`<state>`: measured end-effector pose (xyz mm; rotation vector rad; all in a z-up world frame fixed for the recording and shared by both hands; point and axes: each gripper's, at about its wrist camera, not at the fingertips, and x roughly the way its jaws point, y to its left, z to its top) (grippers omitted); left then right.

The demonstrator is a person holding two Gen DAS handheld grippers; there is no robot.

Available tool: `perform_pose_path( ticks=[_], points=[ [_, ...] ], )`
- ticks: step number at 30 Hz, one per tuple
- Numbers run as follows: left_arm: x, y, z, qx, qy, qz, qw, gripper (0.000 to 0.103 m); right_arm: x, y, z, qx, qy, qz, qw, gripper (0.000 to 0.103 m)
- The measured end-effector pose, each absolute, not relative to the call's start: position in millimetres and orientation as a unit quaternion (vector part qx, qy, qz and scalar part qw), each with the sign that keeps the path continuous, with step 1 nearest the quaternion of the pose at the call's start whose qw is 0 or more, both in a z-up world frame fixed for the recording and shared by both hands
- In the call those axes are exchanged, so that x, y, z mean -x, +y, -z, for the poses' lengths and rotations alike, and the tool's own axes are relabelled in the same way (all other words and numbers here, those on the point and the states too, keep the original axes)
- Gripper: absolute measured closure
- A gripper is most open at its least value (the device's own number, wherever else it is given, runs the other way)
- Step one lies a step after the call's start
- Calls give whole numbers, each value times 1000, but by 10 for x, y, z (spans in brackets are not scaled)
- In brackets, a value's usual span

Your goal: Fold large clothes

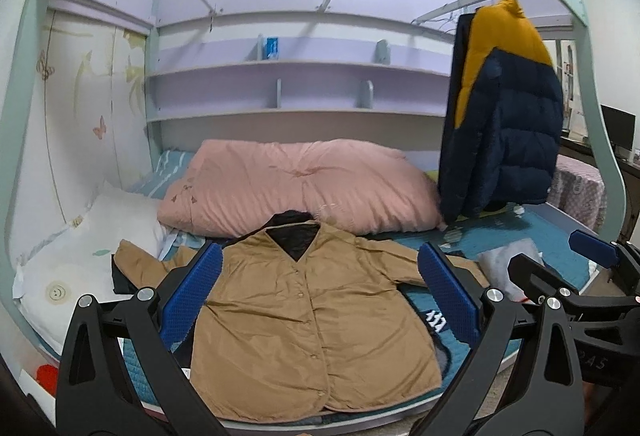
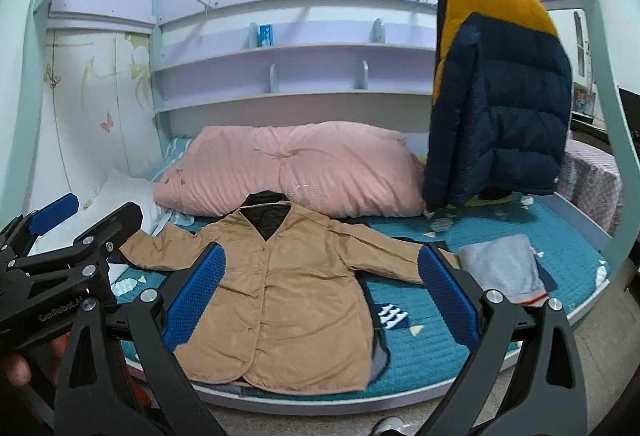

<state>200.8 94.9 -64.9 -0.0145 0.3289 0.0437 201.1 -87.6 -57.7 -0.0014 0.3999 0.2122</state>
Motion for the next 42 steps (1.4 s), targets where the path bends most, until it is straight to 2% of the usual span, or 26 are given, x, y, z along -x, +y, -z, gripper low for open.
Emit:
perform_pose_path(
  ticks=[18,23,32,33,35,36,37,38,41,42],
  points=[
    [-3192,1691,692,16,196,-22,980,5,-3120,-193,604,-9,224,-109,968,10],
    [-3440,2068,947,39,229,-51,971,5,-3459,94,796,3,250,-134,959,10],
    [-3928,3076,1705,64,310,-133,939,5,-4129,809,1400,8,324,-191,926,11],
    [-3985,3265,1816,69,322,-145,933,5,-4179,874,1464,8,330,-196,923,15],
    [-4028,3510,1959,75,333,-159,926,5,-4333,1076,1638,12,352,-216,911,36],
    [-4062,3651,2031,80,342,-166,921,5,-4387,1143,1706,10,359,-223,906,41],
    [-4105,3885,2138,95,355,-175,913,5,-4451,1232,1789,13,368,-228,902,50],
    [-4125,4011,2196,107,359,-176,910,5,-4520,1311,1871,16,378,-234,896,64],
    [-4215,4580,2421,137,373,-200,895,5,-4758,1626,2191,11,414,-270,869,85],
    [-4221,4689,2461,137,377,-208,892,5,-4814,1719,2276,9,423,-281,862,88]
  ],
)
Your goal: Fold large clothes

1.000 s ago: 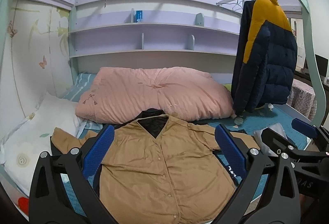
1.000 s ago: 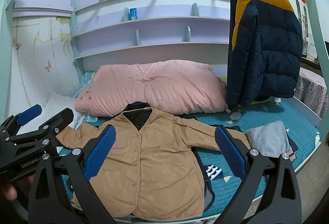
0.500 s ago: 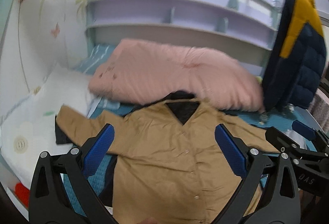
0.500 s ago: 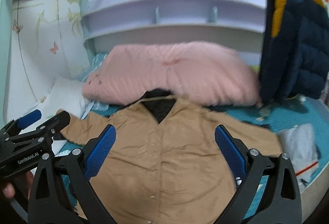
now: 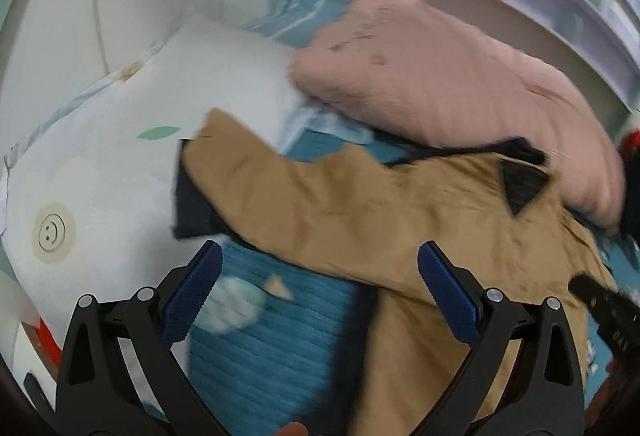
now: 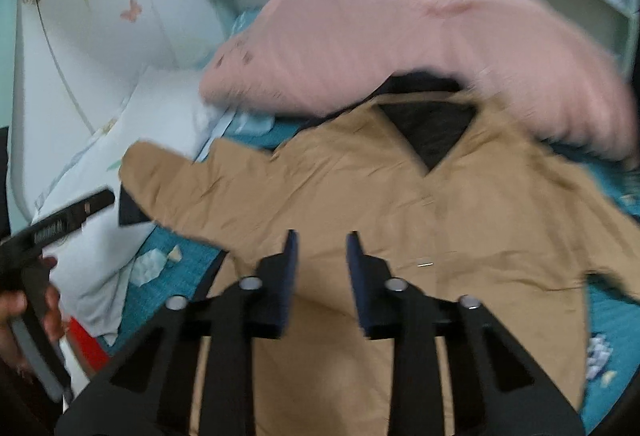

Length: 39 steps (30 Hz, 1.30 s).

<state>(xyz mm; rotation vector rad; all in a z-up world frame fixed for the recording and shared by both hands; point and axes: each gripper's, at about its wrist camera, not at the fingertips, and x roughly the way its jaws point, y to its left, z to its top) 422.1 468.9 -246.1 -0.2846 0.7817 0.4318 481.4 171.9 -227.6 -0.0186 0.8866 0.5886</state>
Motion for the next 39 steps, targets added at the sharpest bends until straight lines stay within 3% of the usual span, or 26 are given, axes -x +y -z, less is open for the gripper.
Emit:
perform_pose_path(
  ticks=[2,4,13,21,23,24,28,31,39],
  points=[
    [-4274,5050,2582,146,385,-220,884,5,-4940,1916,2465,-2,438,-304,846,100],
    [-4300,5348,2648,166,391,-234,875,5,-5055,2074,2630,-11,453,-315,834,102],
    [-4476,6103,2896,205,384,-258,863,5,-5345,2689,3116,-28,494,-334,803,102],
    [-4742,6255,3093,199,393,-267,857,6,-5474,2832,3330,-27,508,-338,792,99],
    [-4800,6251,3127,195,398,-266,856,29,-5514,2825,3374,-37,512,-337,789,99],
    [-4824,6255,3139,194,399,-261,857,50,-5523,2822,3382,-39,513,-337,789,99],
    [-4868,6244,3184,180,411,-260,855,84,-5563,2830,3404,-44,515,-339,786,99],
    [-4739,6174,3044,178,383,-254,870,92,-5597,2836,3418,-51,518,-340,783,99],
    [-4288,5686,2209,135,298,-217,920,92,-5697,2982,3631,-57,546,-338,765,100]
  ],
)
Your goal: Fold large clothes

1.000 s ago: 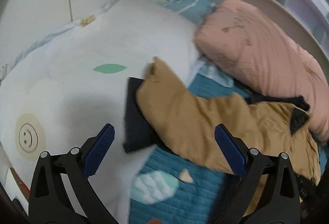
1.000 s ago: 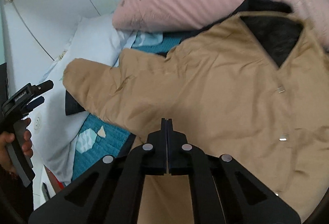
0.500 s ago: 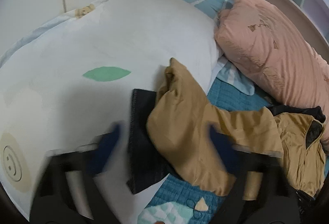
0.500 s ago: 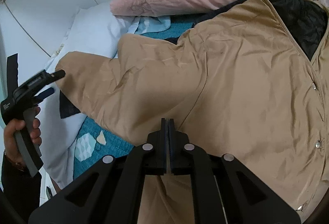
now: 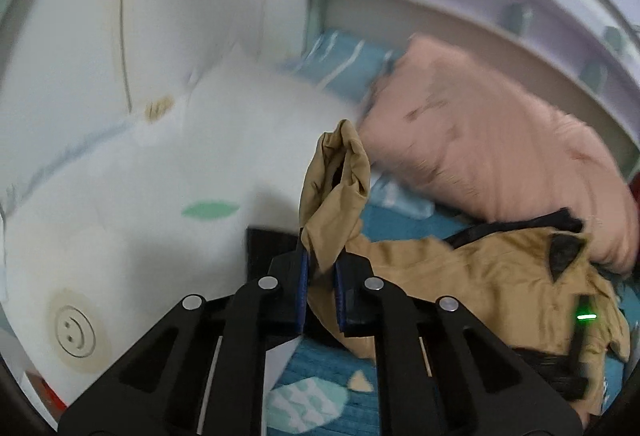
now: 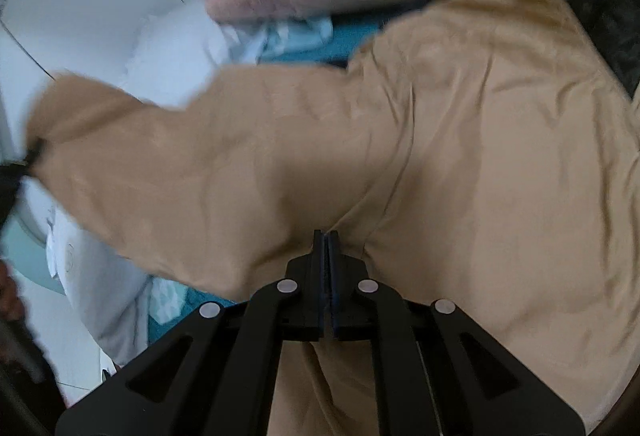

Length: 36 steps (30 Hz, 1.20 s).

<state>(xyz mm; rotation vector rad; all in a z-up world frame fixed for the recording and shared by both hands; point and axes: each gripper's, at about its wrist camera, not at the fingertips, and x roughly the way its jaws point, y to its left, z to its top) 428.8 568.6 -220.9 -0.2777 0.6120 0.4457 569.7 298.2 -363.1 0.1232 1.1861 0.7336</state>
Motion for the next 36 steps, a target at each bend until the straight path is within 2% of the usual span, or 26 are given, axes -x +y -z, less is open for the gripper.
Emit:
perform_pose_path(
  ticks=[4,5,8,13,18,21,28,33,35,36],
  points=[
    [-4359,5306,1916,122,281,-171,936,92,-5813,2905,3868,-90,574,-328,745,102],
    [-4407,5148,1839,111,274,-159,942,92,-5820,2833,3829,-105,571,-336,742,99],
    [-4602,4658,1685,99,260,-111,954,92,-5795,2459,3594,-145,537,-349,754,99],
    [-5062,3781,1674,93,261,-30,960,92,-5722,1385,3297,-150,498,-298,800,99],
    [-5627,2911,1993,80,280,12,957,92,-5629,51,3181,-142,478,-185,847,99],
    [-6043,2374,2355,66,314,34,947,92,-5541,-734,3148,-149,465,-118,865,99],
    [-6557,1610,3173,27,389,48,920,92,-5358,-2275,3310,-198,453,19,869,99],
    [-6733,1343,3685,12,450,56,891,91,-5230,-2882,3465,-242,448,73,857,99],
    [-6764,1285,3786,7,467,58,882,76,-5181,-3086,3525,-268,445,82,850,99],
    [-6768,1270,3829,14,473,61,879,60,-5161,-3161,3552,-280,442,87,848,98]
  ],
)
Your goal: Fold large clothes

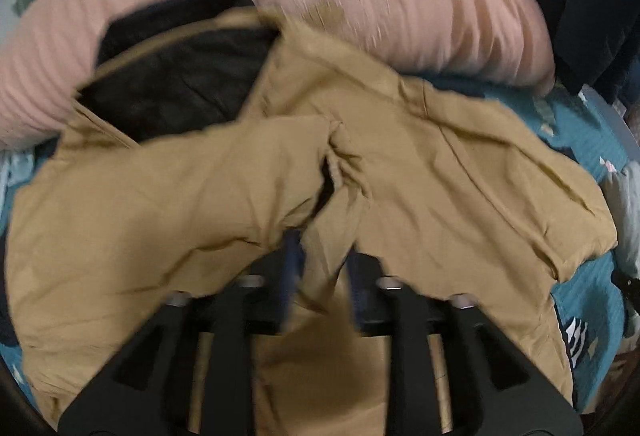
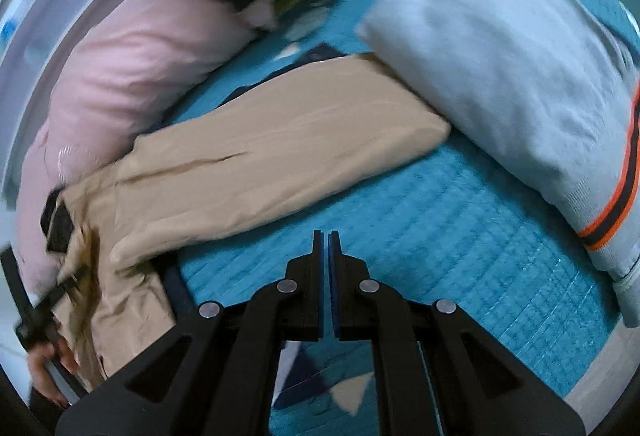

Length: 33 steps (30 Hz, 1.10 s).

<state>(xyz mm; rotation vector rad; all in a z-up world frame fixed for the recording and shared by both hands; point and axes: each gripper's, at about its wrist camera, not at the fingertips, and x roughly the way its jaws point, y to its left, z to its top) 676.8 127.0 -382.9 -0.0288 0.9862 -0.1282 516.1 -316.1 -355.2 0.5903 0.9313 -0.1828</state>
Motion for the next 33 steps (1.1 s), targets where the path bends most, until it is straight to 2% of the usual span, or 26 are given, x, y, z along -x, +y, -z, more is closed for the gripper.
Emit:
perform_pose_path(
  ticks=[1,2,4,6,7,8,9,10,16,17,18,19,20,26,33],
  points=[
    [-6756,1269,3856,24,478,67,876,48,-5175,-3170,3560,-290,440,87,845,98],
    [-6737,1259,3873,32,482,73,873,44,-5185,-3235,3602,-310,438,85,840,98],
    [-6680,1206,3851,39,477,86,874,29,-5216,-3323,3636,-334,432,93,833,97],
    [-6613,1170,3796,36,468,91,878,27,-5216,-3392,3623,-356,420,96,829,90],
    [-6574,1150,3758,36,462,97,881,24,-5231,-3399,3622,-364,414,100,828,82],
    [-6538,1137,3720,36,456,99,884,23,-5234,-3443,3622,-377,405,105,826,69],
    [-6503,1126,3686,33,452,99,886,20,-5243,-3449,3623,-390,396,109,824,63],
    [-6452,1121,3639,27,446,97,890,20,-5265,-3466,3629,-399,390,113,822,61],
    [-6307,1167,3547,13,440,99,892,20,-5408,-3651,3827,-485,369,132,782,60],
    [-6289,1177,3548,10,441,97,892,20,-5427,-3671,3852,-500,359,129,777,64],
    [-6263,1196,3540,5,441,94,893,20,-5445,-3670,3854,-502,353,128,779,72],
    [-6247,1216,3535,2,439,93,894,20,-5453,-3669,3813,-494,348,131,786,90],
    [-6222,1254,3518,3,437,92,895,20,-5456,-3650,3738,-478,342,130,798,96],
    [-6172,1620,3428,29,434,66,898,20,-5418,-3351,3181,-398,293,109,862,98],
    [-6100,2257,3363,55,435,-34,898,20,-5556,-2446,2365,-288,238,3,927,98]
  ],
)
